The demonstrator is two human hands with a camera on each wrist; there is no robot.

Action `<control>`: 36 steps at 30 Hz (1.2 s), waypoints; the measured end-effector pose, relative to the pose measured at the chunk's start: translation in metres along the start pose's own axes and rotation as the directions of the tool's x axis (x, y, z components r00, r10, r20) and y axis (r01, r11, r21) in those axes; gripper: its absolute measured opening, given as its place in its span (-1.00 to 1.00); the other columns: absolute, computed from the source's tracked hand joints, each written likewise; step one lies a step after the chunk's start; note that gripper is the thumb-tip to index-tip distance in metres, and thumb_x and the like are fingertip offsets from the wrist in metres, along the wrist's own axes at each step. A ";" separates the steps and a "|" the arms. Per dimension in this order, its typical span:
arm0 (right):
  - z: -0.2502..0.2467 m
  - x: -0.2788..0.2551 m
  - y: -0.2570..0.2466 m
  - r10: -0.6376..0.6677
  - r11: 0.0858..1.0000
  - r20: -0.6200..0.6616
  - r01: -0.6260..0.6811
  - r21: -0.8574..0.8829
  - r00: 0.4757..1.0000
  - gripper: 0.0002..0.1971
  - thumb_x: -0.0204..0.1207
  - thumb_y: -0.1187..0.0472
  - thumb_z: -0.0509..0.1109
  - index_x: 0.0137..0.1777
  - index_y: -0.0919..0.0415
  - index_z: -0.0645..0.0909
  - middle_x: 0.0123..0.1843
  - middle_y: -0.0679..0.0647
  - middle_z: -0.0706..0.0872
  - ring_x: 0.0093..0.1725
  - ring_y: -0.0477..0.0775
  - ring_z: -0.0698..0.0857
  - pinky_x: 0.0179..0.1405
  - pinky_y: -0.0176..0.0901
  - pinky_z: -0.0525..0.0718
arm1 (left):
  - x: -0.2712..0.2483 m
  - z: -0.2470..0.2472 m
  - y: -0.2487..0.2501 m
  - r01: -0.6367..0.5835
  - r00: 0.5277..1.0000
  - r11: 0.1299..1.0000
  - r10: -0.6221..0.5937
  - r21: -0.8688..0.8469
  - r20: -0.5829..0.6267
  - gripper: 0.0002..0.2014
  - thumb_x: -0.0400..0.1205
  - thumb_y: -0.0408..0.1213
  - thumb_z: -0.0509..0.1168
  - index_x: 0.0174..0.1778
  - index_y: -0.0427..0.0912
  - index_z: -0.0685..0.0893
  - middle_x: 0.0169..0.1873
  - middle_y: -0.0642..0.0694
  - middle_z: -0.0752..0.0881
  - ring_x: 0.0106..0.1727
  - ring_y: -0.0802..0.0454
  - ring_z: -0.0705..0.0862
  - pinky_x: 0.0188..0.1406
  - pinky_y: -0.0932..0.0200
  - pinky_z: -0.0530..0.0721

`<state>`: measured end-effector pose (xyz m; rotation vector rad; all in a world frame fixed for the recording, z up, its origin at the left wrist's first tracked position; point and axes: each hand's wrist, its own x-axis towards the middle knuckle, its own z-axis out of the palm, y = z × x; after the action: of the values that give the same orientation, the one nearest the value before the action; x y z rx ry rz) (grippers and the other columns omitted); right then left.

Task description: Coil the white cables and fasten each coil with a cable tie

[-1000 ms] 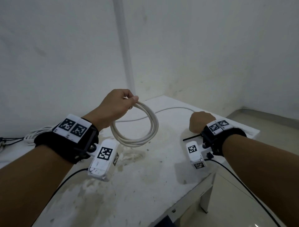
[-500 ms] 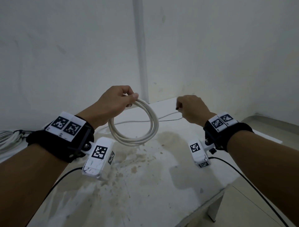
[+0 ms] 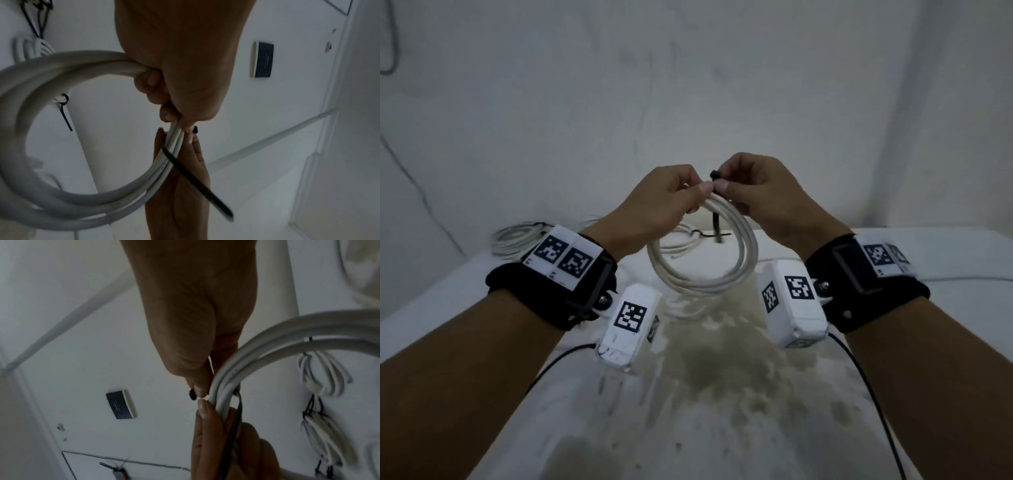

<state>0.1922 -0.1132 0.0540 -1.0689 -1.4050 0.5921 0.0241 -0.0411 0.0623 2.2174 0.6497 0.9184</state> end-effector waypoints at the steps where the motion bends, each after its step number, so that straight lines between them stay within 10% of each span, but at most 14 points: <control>1: 0.009 0.008 0.007 0.008 1.000 -0.008 -0.008 0.027 1.000 -0.89 0.56 0.40 0.45 -0.13 0.20 0.62 -0.18 0.17 0.71 -0.27 0.00 0.69 -0.32 -0.27 0.63 | 0.000 -0.005 -0.007 0.001 0.999 0.999 0.001 0.032 -0.041 -0.74 0.72 -0.12 0.32 -0.18 -0.23 0.65 -0.45 0.08 0.60 -0.41 0.19 0.52 -0.36 0.30 0.45; 11: 0.009 0.031 0.027 -0.079 0.971 -0.237 0.021 -0.236 0.968 -0.78 0.57 0.17 0.50 -0.10 0.38 0.70 -0.24 0.09 0.74 -0.25 -0.10 0.70 -0.20 -0.35 0.66 | 0.038 0.020 -0.031 -0.026 0.987 0.999 0.031 0.032 -0.155 -0.79 0.71 -0.16 0.32 -0.24 -0.10 0.67 -0.36 0.07 0.67 -0.32 0.19 0.60 -0.23 0.18 0.55; 22: -0.005 0.028 0.020 0.004 0.997 -0.250 -0.022 -0.068 0.968 -0.77 0.60 0.26 0.48 -0.04 0.49 0.63 -0.34 0.18 0.77 -0.33 0.12 0.82 -0.30 0.02 0.82 | 0.037 0.030 -0.021 -0.061 0.985 0.997 0.054 -0.036 -0.165 -0.85 0.71 -0.12 0.33 -0.04 -0.08 0.76 -0.41 0.16 0.69 -0.34 0.28 0.60 -0.20 0.27 0.54; 26: 0.002 0.029 0.020 -0.079 0.989 -0.277 0.041 -0.140 0.958 -0.80 0.53 0.22 0.54 -0.14 0.38 0.68 -0.28 0.33 0.77 -0.29 0.13 0.78 -0.19 0.20 0.79 | 0.033 0.021 -0.017 -0.068 0.987 0.998 0.067 -0.005 -0.149 -0.76 0.72 -0.11 0.31 -0.09 -0.13 0.82 -0.39 -0.18 0.68 -0.36 0.07 0.56 -0.31 0.21 0.48; 32: 0.004 0.027 0.011 -0.163 0.978 -0.303 0.115 -0.173 0.939 -0.87 0.47 0.23 0.57 -0.22 0.25 0.71 -0.32 0.14 0.78 -0.30 0.02 0.77 -0.19 -0.03 0.77 | 0.033 0.012 -0.011 -0.042 0.992 0.995 0.031 -0.090 -0.119 -0.73 0.73 -0.12 0.30 -0.09 -0.20 0.82 -0.60 0.15 0.52 -0.63 0.24 0.43 -0.62 0.45 0.31; 36: 0.008 0.030 0.013 -0.210 0.962 -0.329 0.135 -0.237 0.921 -0.81 0.42 0.16 0.59 -0.23 0.29 0.74 -0.28 0.29 0.78 -0.29 0.27 0.76 -0.18 0.18 0.73 | 0.034 0.008 -0.013 -0.007 0.996 0.996 -0.001 -0.088 -0.092 -0.71 0.72 -0.11 0.32 -0.15 -0.24 0.79 -0.55 0.07 0.52 -0.66 0.24 0.37 -0.65 0.42 0.28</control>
<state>0.1923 -0.0803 0.0562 -1.1377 -1.2449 0.1129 0.0491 -0.0139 0.0632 2.1090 0.6362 1.0357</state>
